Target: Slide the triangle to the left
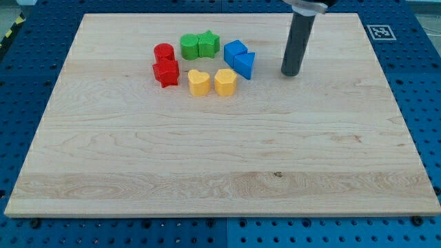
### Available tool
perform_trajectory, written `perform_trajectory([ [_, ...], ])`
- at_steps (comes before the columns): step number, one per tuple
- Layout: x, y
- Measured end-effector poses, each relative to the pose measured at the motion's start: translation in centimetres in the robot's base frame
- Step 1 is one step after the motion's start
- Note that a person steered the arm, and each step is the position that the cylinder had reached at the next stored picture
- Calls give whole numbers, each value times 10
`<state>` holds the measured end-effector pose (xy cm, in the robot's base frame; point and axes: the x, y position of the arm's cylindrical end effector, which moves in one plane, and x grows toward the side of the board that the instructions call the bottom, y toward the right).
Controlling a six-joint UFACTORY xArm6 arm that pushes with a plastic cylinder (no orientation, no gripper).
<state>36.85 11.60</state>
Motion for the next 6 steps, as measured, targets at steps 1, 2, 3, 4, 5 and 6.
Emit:
perform_trajectory([
  [1, 2, -22],
  [2, 2, -34],
  [3, 2, -44],
  [4, 2, -52],
  [5, 2, -59],
  [6, -2, -49],
])
